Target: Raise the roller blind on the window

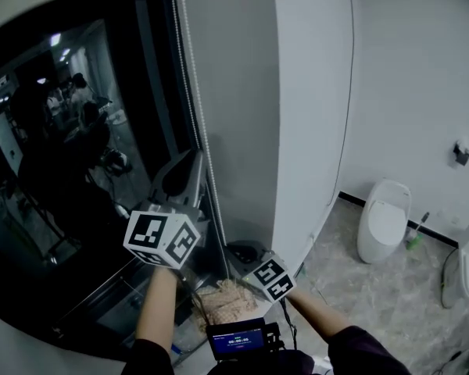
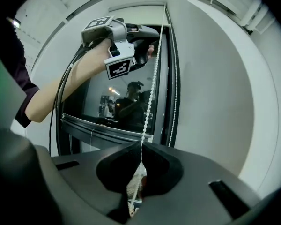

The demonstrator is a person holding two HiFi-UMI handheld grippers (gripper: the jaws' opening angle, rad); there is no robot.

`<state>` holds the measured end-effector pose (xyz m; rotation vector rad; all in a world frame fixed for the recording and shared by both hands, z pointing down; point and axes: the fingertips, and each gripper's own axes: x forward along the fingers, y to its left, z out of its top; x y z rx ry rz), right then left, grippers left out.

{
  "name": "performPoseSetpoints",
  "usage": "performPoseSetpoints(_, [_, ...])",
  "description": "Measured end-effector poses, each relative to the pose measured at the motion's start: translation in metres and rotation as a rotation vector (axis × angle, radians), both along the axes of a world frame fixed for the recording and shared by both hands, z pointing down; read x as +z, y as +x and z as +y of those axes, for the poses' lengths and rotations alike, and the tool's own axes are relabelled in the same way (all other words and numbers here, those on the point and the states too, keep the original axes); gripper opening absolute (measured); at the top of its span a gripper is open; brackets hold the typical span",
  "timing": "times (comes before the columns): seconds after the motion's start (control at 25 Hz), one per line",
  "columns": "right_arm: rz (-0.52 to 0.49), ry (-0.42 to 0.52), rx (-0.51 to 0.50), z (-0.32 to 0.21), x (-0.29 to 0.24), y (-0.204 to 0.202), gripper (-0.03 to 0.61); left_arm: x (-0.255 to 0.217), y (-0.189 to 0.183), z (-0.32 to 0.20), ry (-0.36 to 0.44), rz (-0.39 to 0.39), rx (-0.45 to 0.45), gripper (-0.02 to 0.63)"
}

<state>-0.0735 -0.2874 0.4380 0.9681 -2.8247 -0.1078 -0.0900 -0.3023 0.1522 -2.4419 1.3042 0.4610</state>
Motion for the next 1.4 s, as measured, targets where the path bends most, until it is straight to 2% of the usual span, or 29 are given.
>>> performPoseSetpoints(0.12, [0.002, 0.001, 0.003, 0.0, -0.001, 0.005, 0.015, -0.005, -0.002, 0.0, 0.003, 0.009, -0.004, 0.012])
performPoseSetpoints(0.28, [-0.003, 0.005, -0.007, 0.004, -0.001, 0.002, 0.015, -0.011, 0.01, 0.001, -0.015, -0.018, 0.061, 0.012])
performPoseSetpoints(0.6, [-0.027, -0.003, -0.034, 0.011, -0.001, 0.002, 0.015, -0.01, 0.021, -0.008, -0.062, -0.043, 0.079, 0.011])
performPoseSetpoints(0.8, [-0.054, 0.002, -0.015, 0.005, -0.002, 0.008, 0.017, -0.009, 0.01, 0.001, -0.018, -0.028, 0.053, 0.011])
performPoseSetpoints(0.92, [-0.149, 0.022, 0.007, -0.003, -0.027, 0.019, 0.018, 0.013, 0.004, 0.001, -0.033, -0.059, 0.028, 0.011])
performPoseSetpoints(1.08, [-0.345, 0.041, 0.002, -0.003, -0.106, 0.038, 0.018, 0.071, 0.007, -0.008, -0.133, -0.068, 0.049, 0.011])
performPoseSetpoints(1.16, [-0.422, 0.08, -0.013, -0.002, -0.149, 0.047, 0.018, 0.089, 0.008, -0.008, -0.158, -0.06, 0.055, 0.011])
performPoseSetpoints(1.24, [-0.492, 0.134, -0.028, -0.002, -0.181, 0.05, 0.018, 0.101, 0.005, -0.007, -0.157, -0.094, 0.031, 0.011])
performPoseSetpoints(1.32, [-0.524, 0.179, -0.038, 0.0, -0.201, 0.049, 0.018, 0.118, 0.002, -0.007, -0.17, -0.127, 0.021, 0.011])
performPoseSetpoints(1.4, [-0.525, 0.207, -0.045, 0.003, -0.209, 0.047, 0.018, 0.134, 0.003, -0.006, -0.196, -0.12, 0.031, 0.011])
